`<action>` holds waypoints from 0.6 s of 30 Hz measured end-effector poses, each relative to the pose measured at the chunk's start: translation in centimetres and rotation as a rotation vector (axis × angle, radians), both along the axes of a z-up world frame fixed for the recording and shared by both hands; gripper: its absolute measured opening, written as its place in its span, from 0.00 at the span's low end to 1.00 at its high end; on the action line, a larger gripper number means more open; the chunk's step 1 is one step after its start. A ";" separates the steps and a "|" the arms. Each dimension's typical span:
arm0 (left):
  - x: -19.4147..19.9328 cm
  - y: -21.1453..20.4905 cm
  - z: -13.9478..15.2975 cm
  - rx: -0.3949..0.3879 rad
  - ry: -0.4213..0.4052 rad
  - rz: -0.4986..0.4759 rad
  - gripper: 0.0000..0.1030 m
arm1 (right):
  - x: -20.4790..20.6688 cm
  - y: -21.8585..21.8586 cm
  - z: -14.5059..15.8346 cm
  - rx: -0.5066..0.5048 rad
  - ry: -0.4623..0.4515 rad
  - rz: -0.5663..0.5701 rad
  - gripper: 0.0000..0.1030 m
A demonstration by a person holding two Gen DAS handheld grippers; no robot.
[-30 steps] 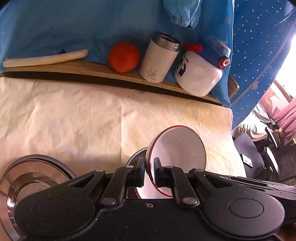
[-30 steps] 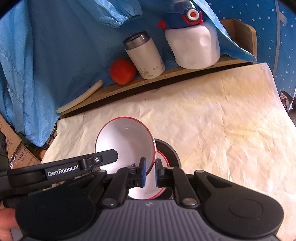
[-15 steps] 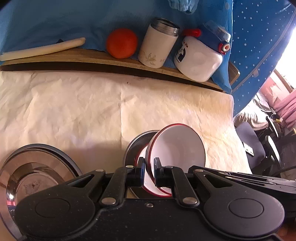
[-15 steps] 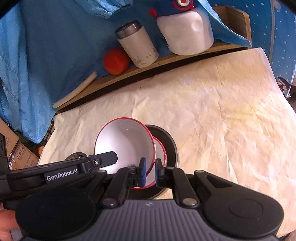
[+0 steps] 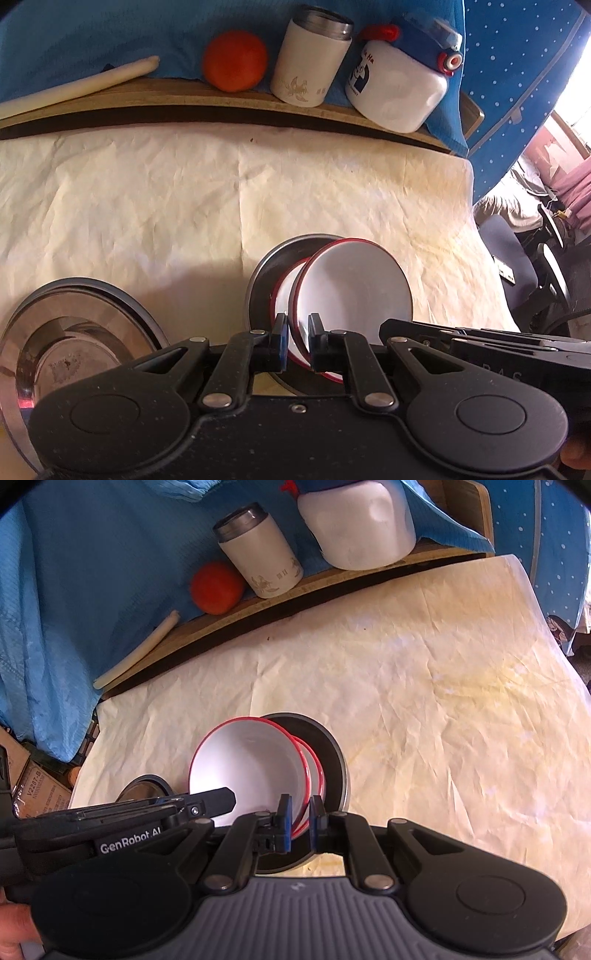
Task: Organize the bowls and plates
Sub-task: 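Lower the smaller bowl with both grippers into the larger white bowl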
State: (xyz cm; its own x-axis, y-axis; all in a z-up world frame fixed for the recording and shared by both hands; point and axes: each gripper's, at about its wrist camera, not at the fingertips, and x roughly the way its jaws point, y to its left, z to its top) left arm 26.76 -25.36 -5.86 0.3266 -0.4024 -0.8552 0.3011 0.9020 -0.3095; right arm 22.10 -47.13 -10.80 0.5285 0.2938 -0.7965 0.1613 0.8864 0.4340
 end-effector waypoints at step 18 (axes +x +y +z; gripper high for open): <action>1.1 -0.4 -0.3 0.009 0.073 -0.007 0.12 | 0.7 -0.2 -0.2 0.004 0.060 -0.017 0.10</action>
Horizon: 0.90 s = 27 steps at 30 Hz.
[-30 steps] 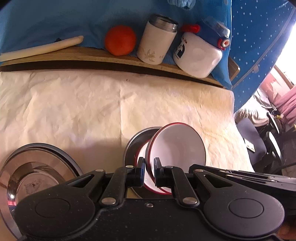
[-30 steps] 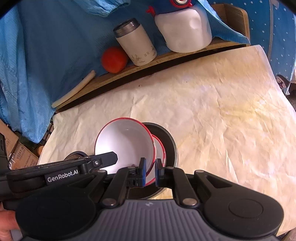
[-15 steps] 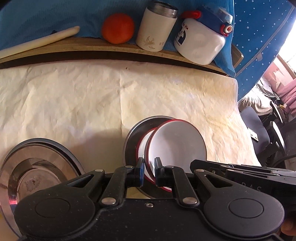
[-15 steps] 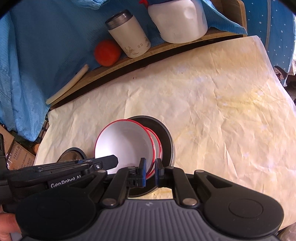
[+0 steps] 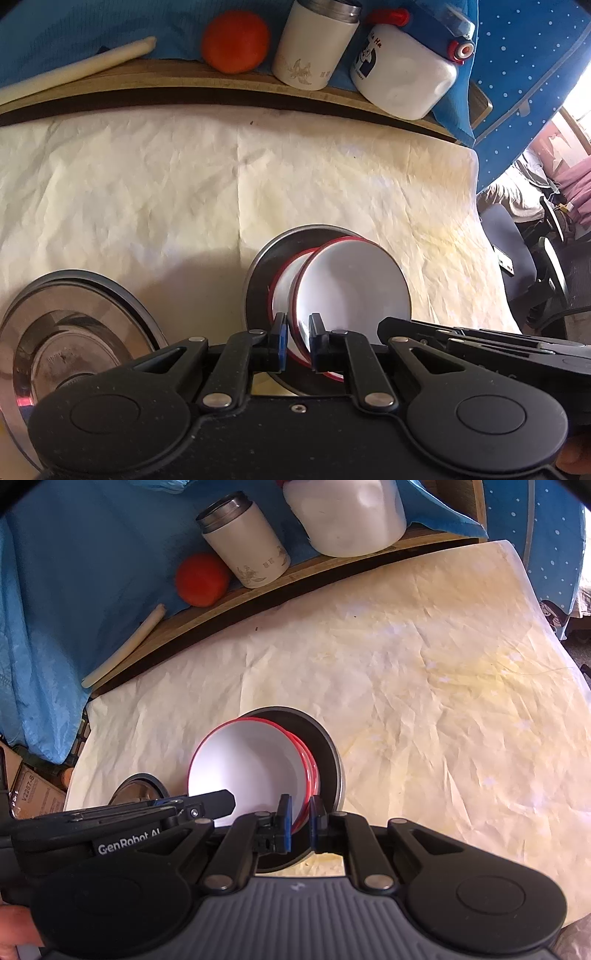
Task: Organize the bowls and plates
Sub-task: 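Lower the smaller bowl with both grippers into the larger white bowl, then open both grippers to release the smaller bowl inside the larger bowl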
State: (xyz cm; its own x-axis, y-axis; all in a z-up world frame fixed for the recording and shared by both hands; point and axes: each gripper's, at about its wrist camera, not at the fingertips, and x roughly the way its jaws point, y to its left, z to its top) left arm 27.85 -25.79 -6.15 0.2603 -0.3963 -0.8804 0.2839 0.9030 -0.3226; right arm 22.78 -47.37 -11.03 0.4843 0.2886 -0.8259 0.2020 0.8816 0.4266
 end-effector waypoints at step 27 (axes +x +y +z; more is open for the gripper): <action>1.8 -2.7 0.5 0.162 0.056 -0.205 0.18 | 1.0 0.1 -0.3 0.004 0.060 0.044 0.12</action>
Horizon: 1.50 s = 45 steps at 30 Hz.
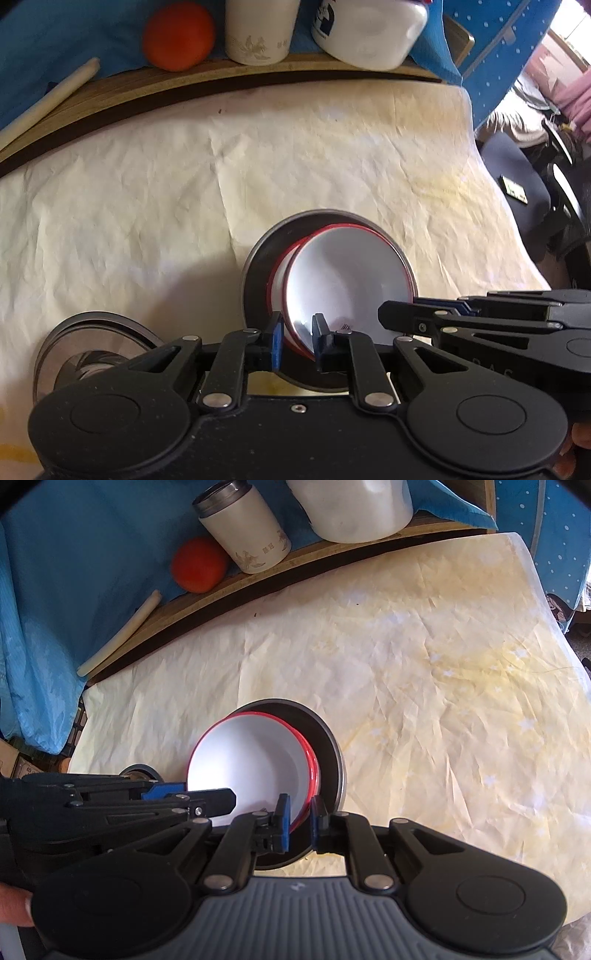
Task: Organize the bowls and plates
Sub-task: 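Open both grippers to release the smaller bowl inside the larger bowl, then move both grippers to the rim of the steel plate stack holding the bowls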
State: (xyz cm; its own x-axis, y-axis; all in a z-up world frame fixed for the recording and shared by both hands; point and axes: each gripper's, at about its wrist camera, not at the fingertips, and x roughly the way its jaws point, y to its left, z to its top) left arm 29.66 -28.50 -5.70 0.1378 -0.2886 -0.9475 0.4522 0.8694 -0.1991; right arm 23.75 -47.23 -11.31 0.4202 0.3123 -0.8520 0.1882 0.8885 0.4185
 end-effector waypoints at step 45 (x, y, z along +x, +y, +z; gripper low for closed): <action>-3.8 6.6 1.2 -0.183 -0.073 0.107 0.88 | -3.8 -1.3 2.2 -0.040 -0.163 -0.021 0.78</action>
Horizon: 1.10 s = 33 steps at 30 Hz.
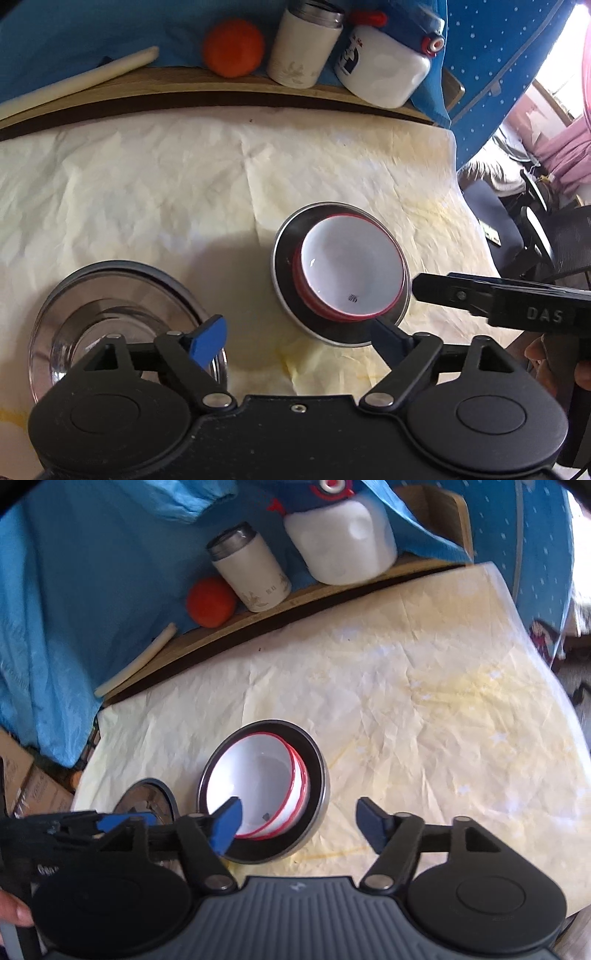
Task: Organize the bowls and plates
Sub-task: 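Move both grippers to the rim of the steel plate stack holding the bowls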
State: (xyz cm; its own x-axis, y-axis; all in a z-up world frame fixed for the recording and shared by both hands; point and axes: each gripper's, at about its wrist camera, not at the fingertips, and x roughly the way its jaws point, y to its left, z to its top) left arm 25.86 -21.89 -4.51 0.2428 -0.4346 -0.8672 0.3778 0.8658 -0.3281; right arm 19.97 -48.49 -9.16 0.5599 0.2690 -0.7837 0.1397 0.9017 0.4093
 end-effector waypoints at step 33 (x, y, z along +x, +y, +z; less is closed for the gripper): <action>-4.3 3.3 0.9 0.058 -0.209 0.113 0.99 | -4.3 -1.4 0.8 -0.244 -0.087 0.059 1.00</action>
